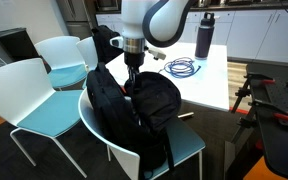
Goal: Pick up the cloth from the black bag and put it on the table.
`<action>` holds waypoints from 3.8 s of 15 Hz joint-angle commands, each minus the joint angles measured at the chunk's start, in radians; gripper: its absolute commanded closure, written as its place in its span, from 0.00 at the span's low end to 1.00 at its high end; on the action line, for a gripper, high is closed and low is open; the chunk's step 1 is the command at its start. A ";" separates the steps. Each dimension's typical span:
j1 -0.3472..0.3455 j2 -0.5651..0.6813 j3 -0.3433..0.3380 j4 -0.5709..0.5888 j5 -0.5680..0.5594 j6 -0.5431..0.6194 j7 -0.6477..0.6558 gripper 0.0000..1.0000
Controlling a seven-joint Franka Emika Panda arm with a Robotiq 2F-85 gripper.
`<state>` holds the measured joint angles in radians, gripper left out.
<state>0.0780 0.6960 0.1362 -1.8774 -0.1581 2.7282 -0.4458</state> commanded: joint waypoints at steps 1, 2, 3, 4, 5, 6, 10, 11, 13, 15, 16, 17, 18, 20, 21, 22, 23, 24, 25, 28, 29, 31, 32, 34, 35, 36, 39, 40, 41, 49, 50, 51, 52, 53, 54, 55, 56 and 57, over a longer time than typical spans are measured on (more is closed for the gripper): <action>-0.023 0.062 0.029 0.071 -0.038 -0.014 -0.045 0.00; -0.031 0.076 0.040 0.080 -0.040 -0.002 -0.055 0.00; -0.035 0.087 0.046 0.087 -0.041 0.005 -0.063 0.00; -0.034 0.097 0.046 0.094 -0.044 0.008 -0.063 0.00; -0.034 0.106 0.046 0.101 -0.046 0.008 -0.067 0.00; -0.034 0.114 0.045 0.106 -0.048 0.010 -0.065 0.00; -0.039 0.141 0.044 0.121 -0.054 0.047 -0.059 0.00; -0.040 0.148 0.044 0.126 -0.053 0.058 -0.057 0.00; -0.048 0.165 0.052 0.135 -0.051 0.072 -0.062 0.00; -0.049 0.181 0.052 0.145 -0.052 0.075 -0.058 0.00; -0.049 0.189 0.052 0.150 -0.053 0.074 -0.057 0.00; -0.048 0.196 0.051 0.156 -0.053 0.072 -0.055 0.00; -0.048 0.202 0.050 0.162 -0.054 0.072 -0.055 0.00; -0.046 0.214 0.049 0.172 -0.055 0.072 -0.054 0.25; -0.044 0.219 0.048 0.178 -0.057 0.071 -0.054 0.26; -0.044 0.222 0.048 0.183 -0.057 0.071 -0.053 0.32; -0.044 0.227 0.049 0.187 -0.057 0.071 -0.053 0.42; -0.043 0.231 0.049 0.191 -0.057 0.072 -0.053 0.49; -0.043 0.234 0.050 0.195 -0.057 0.072 -0.053 0.56; -0.041 0.243 0.051 0.206 -0.058 0.072 -0.053 0.80; -0.040 0.246 0.051 0.209 -0.058 0.073 -0.052 0.87; -0.037 0.245 0.051 0.212 -0.058 0.075 -0.049 1.00; -0.023 0.232 0.035 0.202 -0.061 0.099 -0.025 1.00; -0.026 0.194 0.046 0.161 -0.052 0.143 -0.009 1.00; -0.028 0.175 0.053 0.141 -0.047 0.166 0.001 0.99; -0.033 0.141 0.065 0.108 -0.038 0.195 0.016 0.99; -0.052 0.049 0.104 0.025 -0.019 0.237 0.060 0.99; -0.058 0.000 0.115 -0.013 -0.005 0.227 0.085 0.99; -0.061 -0.032 0.120 -0.033 0.003 0.212 0.104 0.99; -0.062 -0.373 0.128 -0.216 0.105 0.094 0.189 0.99; -0.064 -0.412 0.128 -0.227 0.125 0.082 0.187 0.99; -0.057 -0.452 0.115 -0.237 0.138 0.073 0.196 0.99; -0.059 -0.488 0.110 -0.243 0.158 0.063 0.192 0.99; -0.059 -0.522 0.099 -0.248 0.175 0.064 0.198 0.99; -0.070 -0.552 0.098 -0.246 0.211 0.066 0.188 0.99; -0.081 -0.579 0.098 -0.242 0.254 0.059 0.173 0.99; -0.107 -0.613 0.105 -0.243 0.285 0.057 0.175 0.99; -0.111 -0.645 0.087 -0.244 0.291 0.066 0.196 0.99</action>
<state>0.0014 0.1715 0.2350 -2.0864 0.0786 2.8124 -0.2694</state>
